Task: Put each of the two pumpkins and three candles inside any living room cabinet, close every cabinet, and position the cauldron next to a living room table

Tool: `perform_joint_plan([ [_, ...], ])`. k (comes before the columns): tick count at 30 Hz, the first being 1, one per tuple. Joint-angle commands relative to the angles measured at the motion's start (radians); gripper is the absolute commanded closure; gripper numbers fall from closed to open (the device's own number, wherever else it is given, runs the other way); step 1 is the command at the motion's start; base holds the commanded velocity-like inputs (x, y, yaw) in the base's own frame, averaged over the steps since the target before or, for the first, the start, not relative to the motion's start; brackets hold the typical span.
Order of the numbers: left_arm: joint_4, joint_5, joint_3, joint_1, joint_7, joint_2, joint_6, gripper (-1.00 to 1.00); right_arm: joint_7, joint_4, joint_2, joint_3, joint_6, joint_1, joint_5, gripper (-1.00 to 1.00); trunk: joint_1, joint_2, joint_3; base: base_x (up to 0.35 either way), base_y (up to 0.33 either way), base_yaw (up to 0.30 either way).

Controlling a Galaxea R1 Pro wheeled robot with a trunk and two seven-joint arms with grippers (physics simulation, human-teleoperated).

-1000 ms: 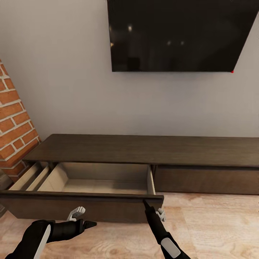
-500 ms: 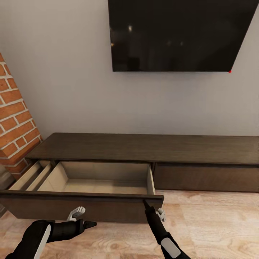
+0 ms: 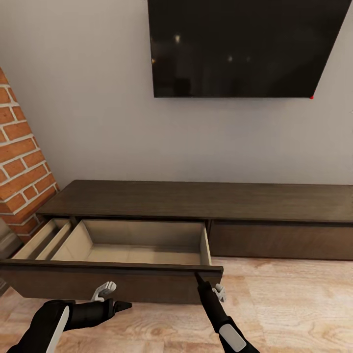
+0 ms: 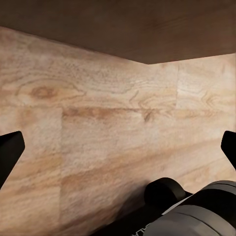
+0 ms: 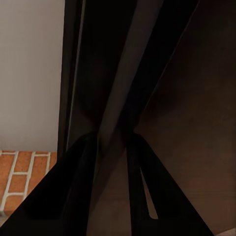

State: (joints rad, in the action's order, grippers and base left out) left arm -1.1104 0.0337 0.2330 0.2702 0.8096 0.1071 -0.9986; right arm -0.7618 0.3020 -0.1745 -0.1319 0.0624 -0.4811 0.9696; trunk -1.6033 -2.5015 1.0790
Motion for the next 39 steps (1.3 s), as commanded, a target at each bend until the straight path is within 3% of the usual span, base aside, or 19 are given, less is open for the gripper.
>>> perform_joint_plan([
  [1,0.000,0.000,0.000,0.000,0.000,0.000,0.000,-1.00,-0.013,0.003,0.000,-0.011,-0.001,-0.001,0.015,1.00,0.000,0.000,0.000,-0.084,0.000,0.000],
  [19,0.000,0.000,0.000,0.000,0.000,0.000,0.000,-1.00,-0.013,0.003,0.000,-0.011,-0.001,-0.001,0.015,1.00,0.000,0.000,0.000,-0.017,0.000,0.000],
  [20,0.000,0.000,0.000,0.000,0.000,0.000,0.000,-1.00,-0.013,0.003,0.000,-0.011,-0.001,-0.001,0.015,-1.00,0.000,0.000,0.000,0.000,0.000,0.000],
  [34,0.000,0.000,-0.001,0.000,-0.005,-0.001,0.000,-1.00,-0.010,0.003,0.000,-0.010,-0.005,-0.001,0.015,-1.00,0.000,0.000,0.000,-0.050,0.000,0.000],
  [39,0.000,-0.001,-0.001,0.000,-0.008,-0.001,0.000,-1.00,-0.010,0.003,0.000,-0.009,-0.097,-0.002,0.015,-1.00,0.000,0.000,0.000,-0.204,0.000,0.000],
])
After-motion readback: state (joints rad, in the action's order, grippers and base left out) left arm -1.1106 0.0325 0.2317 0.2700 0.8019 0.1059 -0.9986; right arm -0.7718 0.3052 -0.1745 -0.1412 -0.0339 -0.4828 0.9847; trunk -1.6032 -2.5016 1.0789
